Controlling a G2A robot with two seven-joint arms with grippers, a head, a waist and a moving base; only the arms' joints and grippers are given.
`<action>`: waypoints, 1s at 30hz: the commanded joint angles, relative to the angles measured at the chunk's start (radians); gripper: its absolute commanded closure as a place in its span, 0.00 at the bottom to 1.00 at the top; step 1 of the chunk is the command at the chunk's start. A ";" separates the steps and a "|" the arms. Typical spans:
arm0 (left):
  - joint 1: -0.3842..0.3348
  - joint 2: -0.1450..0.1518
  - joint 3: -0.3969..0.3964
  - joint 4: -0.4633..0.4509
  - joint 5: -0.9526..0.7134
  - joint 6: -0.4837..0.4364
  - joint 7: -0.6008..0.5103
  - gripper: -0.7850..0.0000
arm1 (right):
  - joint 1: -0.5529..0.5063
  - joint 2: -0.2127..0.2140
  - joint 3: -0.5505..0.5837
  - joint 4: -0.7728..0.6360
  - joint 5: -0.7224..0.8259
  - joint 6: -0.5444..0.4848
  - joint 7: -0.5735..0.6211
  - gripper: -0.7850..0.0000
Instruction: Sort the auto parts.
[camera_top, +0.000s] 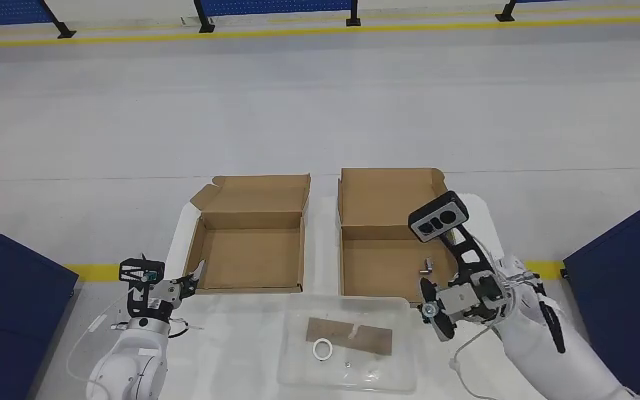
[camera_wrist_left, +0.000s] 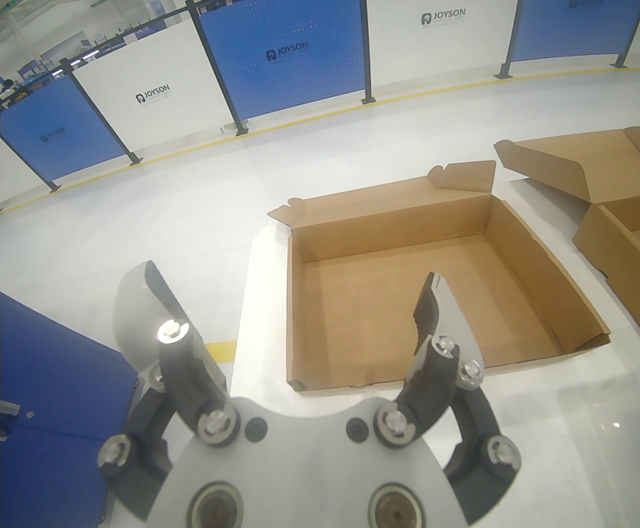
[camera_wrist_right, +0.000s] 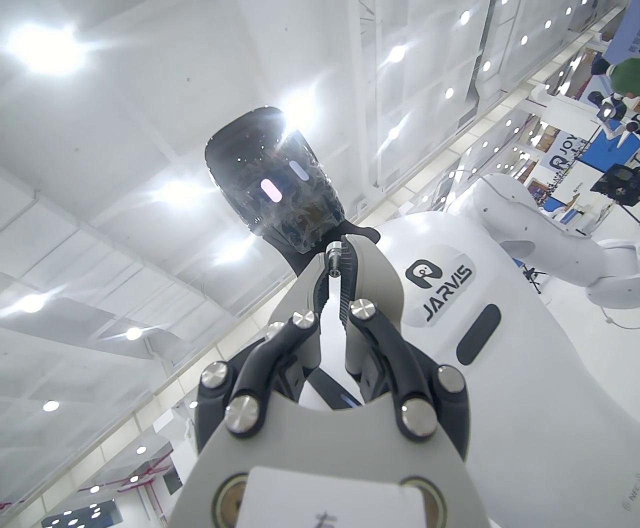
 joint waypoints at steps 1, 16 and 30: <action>0.000 0.000 0.000 0.000 0.000 0.000 0.000 0.00 | -0.009 -0.005 0.000 0.004 0.015 0.007 -0.010 1.00; 0.000 0.000 0.000 0.000 0.000 0.000 0.000 0.00 | -0.067 -0.052 -0.011 0.013 0.226 0.039 -0.019 1.00; 0.000 0.000 0.000 0.000 0.000 0.000 0.000 0.00 | -0.085 -0.097 -0.027 0.009 0.333 0.088 0.011 1.00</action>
